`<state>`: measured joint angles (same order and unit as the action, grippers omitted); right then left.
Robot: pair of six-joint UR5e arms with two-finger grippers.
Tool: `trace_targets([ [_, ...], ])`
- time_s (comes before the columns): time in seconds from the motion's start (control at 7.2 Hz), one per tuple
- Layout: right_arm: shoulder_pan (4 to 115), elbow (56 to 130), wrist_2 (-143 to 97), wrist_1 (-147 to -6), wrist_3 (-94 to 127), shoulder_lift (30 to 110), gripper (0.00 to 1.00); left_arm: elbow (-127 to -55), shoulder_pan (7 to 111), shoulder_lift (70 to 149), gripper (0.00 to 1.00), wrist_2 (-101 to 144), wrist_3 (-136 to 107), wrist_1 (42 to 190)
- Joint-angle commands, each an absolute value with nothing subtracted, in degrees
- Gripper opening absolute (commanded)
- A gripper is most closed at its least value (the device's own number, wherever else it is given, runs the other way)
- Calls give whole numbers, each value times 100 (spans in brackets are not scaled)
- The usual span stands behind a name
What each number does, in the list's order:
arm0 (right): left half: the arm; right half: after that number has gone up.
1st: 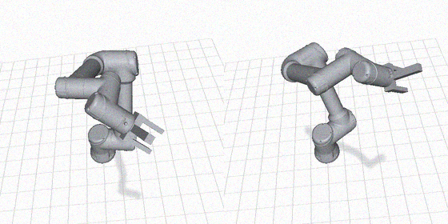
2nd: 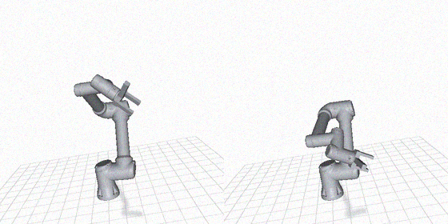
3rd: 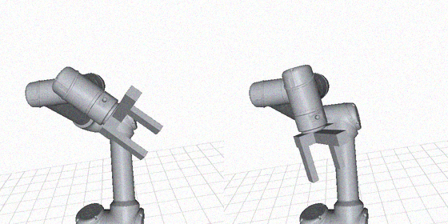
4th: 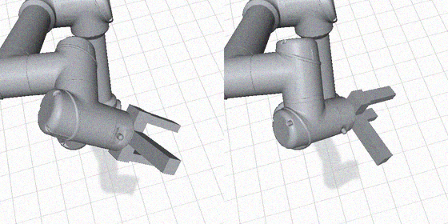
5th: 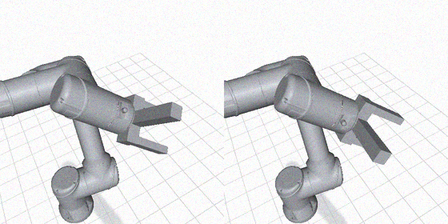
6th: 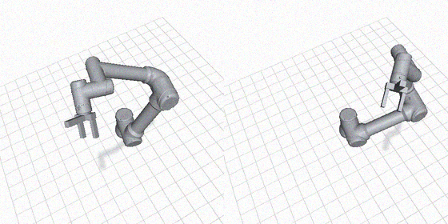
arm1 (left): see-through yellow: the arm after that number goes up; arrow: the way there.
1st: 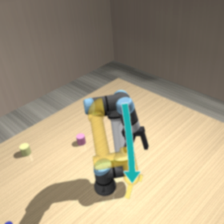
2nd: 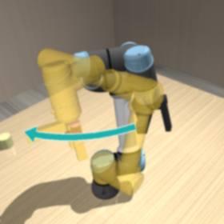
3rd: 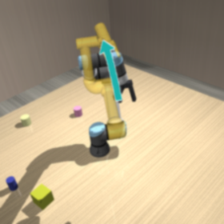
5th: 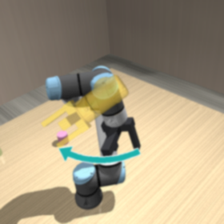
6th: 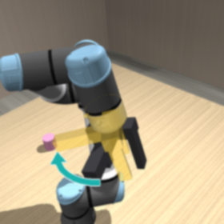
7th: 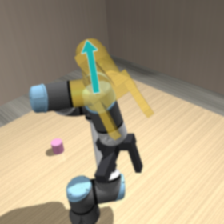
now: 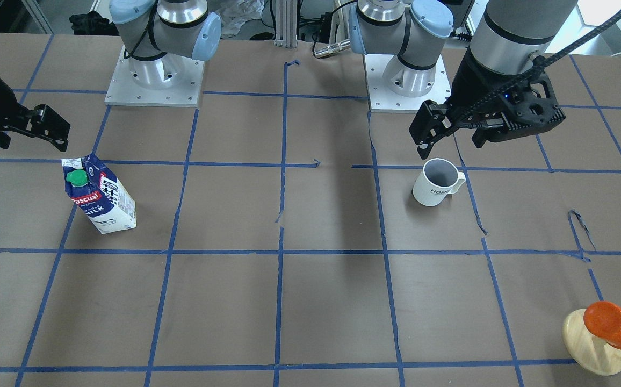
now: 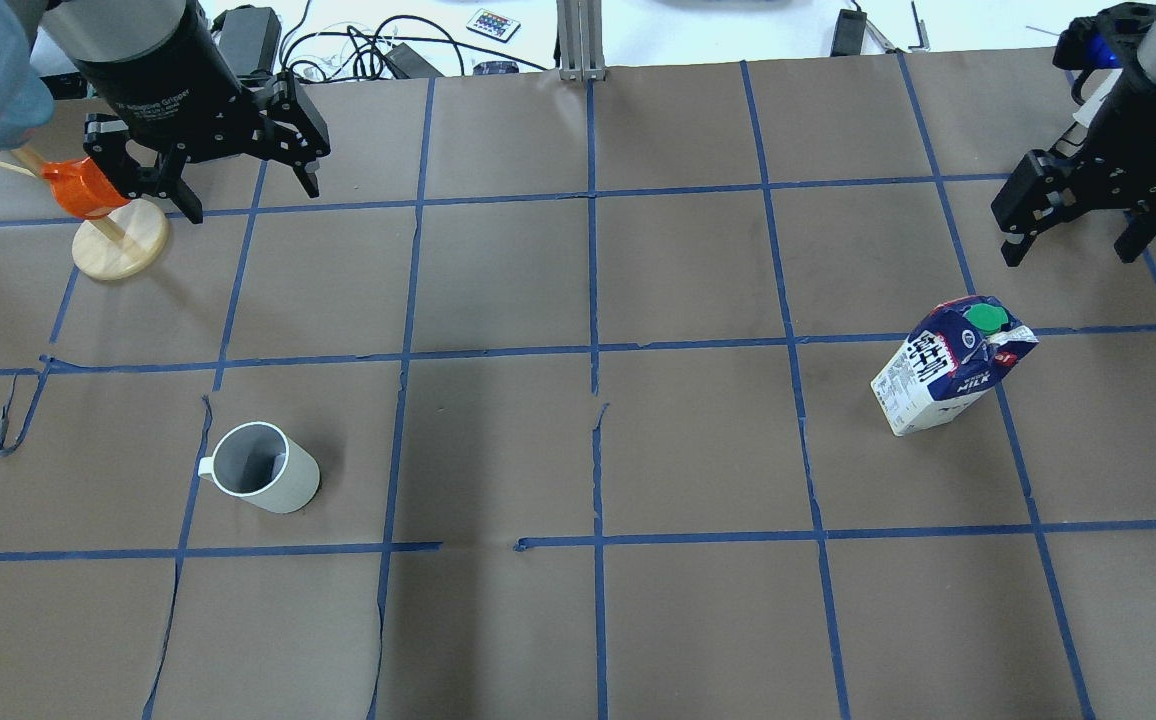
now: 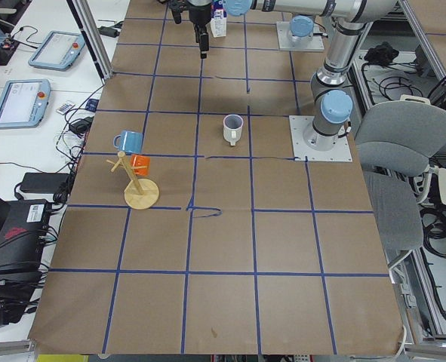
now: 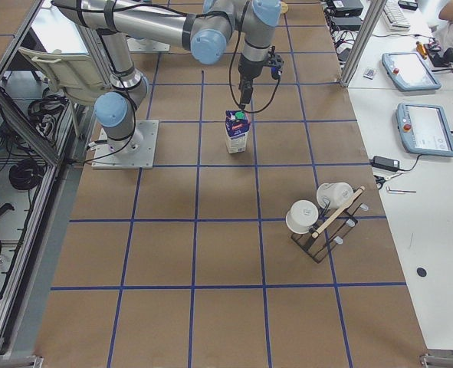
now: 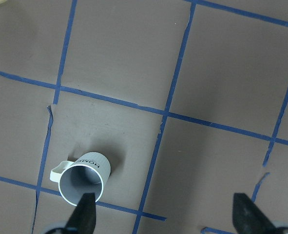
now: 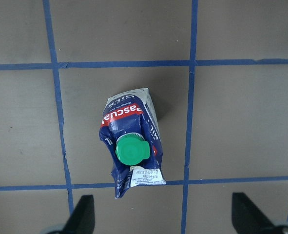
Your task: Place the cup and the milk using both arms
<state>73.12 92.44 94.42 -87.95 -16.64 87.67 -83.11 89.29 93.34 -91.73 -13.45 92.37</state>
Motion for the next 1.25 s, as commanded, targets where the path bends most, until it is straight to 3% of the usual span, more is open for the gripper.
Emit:
trace_targets([
  [0.0, 7295, 9604, 9501, -9436, -1898, 8719, 100, -8306, 8930, 9334, 100, -9176, -1345, 9237],
  [1.11, 7294, 10441, 9255, -9808, -2118, 8745, 100, -8384, 8930, 9404, 100, -9149, -1336, 9237],
])
